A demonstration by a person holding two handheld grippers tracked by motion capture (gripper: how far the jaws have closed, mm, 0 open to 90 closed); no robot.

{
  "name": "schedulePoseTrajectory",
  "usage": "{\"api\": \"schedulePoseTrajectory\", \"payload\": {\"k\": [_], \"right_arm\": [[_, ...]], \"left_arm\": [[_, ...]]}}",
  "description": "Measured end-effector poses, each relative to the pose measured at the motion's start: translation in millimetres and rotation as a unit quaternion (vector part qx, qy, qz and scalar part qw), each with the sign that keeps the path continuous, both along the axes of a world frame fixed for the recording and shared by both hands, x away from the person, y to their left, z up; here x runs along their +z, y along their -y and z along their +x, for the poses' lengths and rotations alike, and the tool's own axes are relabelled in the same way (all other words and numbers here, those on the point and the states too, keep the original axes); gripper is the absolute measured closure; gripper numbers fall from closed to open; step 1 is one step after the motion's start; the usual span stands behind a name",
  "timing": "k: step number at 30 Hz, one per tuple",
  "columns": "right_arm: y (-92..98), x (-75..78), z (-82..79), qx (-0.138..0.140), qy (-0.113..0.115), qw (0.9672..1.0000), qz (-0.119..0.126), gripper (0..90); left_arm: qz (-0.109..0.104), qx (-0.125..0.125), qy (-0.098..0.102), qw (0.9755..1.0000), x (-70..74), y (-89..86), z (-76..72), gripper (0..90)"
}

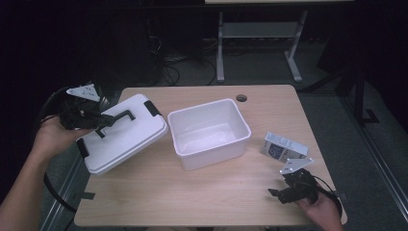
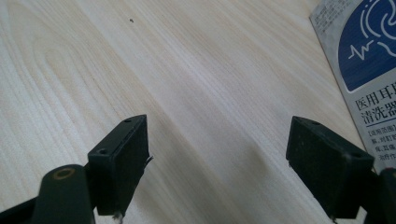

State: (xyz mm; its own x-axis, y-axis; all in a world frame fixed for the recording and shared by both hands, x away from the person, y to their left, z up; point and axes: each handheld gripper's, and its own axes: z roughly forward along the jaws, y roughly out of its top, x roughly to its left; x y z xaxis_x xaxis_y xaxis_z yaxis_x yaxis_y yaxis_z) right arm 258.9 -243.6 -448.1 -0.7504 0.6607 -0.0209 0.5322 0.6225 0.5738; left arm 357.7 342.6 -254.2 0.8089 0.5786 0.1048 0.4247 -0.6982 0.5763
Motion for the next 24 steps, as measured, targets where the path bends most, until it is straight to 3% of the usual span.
{"api": "schedulePoseTrajectory", "payload": {"k": [18, 24], "right_arm": [[0.4, 0.0, -0.7, -0.002, 0.004, 1.0000, -0.004, 20.6], [0.9, 0.0, -0.8, -0.002, 0.004, 1.0000, -0.003, 20.6]], "left_arm": [[0.005, 0.015, -0.016, 0.9998, -43.7, -10.0, 2.8, 84.7], [0.006, 0.019, -0.012, 0.9997, -55.9, -11.4, 4.6, 84.7]]}}
